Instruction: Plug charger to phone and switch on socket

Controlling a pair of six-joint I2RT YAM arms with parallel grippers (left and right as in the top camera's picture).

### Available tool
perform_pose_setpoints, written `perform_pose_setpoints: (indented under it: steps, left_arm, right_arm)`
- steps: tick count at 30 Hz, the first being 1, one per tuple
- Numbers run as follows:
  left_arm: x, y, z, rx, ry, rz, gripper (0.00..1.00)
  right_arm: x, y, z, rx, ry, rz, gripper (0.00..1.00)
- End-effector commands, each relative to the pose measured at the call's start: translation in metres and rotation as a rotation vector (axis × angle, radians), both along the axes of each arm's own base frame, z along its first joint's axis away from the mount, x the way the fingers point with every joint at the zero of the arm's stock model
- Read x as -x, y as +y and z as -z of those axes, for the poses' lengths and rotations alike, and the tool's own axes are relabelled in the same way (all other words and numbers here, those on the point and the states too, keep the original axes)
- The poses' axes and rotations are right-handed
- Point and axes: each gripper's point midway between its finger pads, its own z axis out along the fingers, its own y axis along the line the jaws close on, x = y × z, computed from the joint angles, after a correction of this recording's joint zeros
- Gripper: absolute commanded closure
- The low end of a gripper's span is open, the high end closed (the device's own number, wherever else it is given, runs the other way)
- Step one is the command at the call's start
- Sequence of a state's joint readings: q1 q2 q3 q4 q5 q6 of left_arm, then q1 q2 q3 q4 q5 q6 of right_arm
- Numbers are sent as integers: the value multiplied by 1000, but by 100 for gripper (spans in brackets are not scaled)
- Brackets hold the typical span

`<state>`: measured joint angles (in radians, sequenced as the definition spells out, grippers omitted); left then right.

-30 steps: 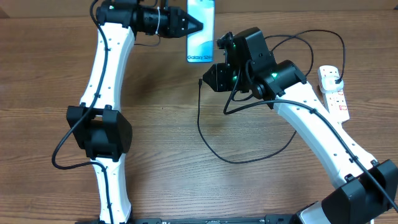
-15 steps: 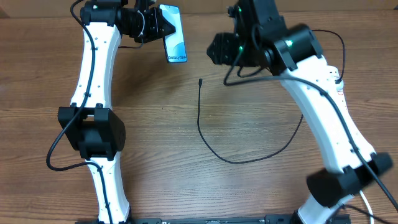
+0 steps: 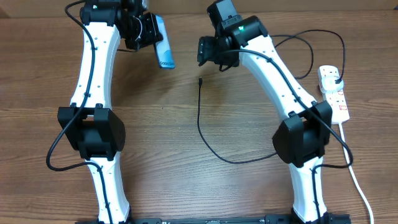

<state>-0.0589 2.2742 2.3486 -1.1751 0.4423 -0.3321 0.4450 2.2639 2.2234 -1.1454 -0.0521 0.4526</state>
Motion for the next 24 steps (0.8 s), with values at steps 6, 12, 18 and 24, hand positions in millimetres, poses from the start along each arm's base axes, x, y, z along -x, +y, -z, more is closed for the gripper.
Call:
perform_pose_setpoints:
  steps: [6,12,18,24]
  left_arm:
    - [-3,14,-3,-87,-15,-64,96]
    - [-4,14,-3,-87,-15,-64,96]
    - [-3,14,-2,-89,-13,-61,96]
    - [-3,14,-2,-88,-12,-60,96]
  right_arm:
    - [-5,5,87,97,106,-32,32]
    - [8,27,120,159,125,-81,37]
    - [18,33,141,245,132,-97,49]
    - [19,28,144,260,139,-68,55]
